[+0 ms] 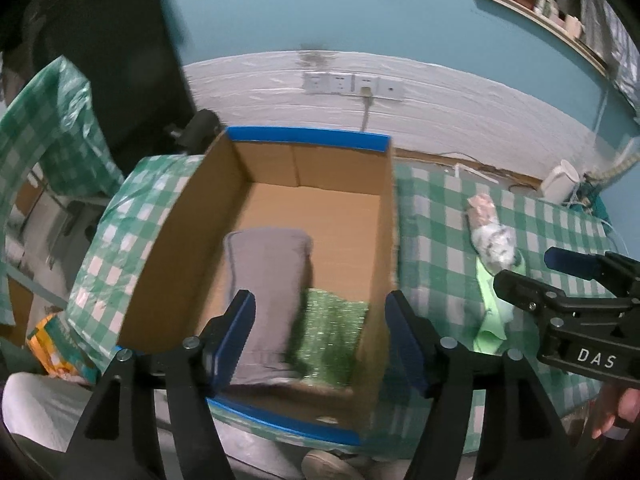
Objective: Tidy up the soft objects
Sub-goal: 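Move both tools back over the table items, then grasp the light blue sock bundle with the right tool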
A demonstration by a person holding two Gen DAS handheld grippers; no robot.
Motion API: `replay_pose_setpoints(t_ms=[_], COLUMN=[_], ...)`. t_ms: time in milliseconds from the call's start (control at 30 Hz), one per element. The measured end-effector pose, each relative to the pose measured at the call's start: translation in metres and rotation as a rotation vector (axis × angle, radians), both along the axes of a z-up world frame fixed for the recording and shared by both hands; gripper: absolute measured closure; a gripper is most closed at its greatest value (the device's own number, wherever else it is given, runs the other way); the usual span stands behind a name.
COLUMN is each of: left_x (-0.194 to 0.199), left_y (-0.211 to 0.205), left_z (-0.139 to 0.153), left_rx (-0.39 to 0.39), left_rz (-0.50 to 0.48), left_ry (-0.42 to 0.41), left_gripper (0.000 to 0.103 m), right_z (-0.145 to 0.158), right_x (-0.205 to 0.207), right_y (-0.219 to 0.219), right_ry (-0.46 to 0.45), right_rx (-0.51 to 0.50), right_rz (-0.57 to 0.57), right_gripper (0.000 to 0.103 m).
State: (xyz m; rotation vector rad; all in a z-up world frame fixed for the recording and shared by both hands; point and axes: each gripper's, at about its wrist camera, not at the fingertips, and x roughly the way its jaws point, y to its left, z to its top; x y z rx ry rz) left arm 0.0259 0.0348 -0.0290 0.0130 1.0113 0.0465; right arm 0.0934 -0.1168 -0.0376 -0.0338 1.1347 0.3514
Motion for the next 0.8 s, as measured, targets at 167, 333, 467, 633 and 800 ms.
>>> replay_pose_setpoints(t_ms=[167, 333, 467, 633, 800], left_x=[0.002, 0.003, 0.003, 0.002, 0.005], left_y=[-0.024, -0.048, -0.066, -0.088, -0.106], left_z=[0.000, 0.000, -0.005, -0.014, -0.022], left_rx=[0.009, 0.022, 0.034, 0.061, 0.069], left_rz=[-0.046, -0.090, -0.125, -0.166, -0.194], left_ry=[0.007, 0.013, 0.031, 0.051, 0.077], left_gripper=[0.034, 0.032, 0.029, 0.028, 0.028], right_z=[-0.008, -0.012, -0.012, -0.018, -0.029], right_x=[-0.007, -0.013, -0.021, -0.031, -0.041], right_y=[-0.037, -0.070, -0.092, -0.119, -0.153], right_ry=[0.017, 0.026, 0.022, 0.033, 0.063], right_rx=[-0.027, -0.022, -0.024, -0.037, -0.059], right_rz=[-0.059, -0.117, -0.150, -0.195, -0.265], right_gripper=[0.024, 0.024, 0.024, 0.024, 0.023])
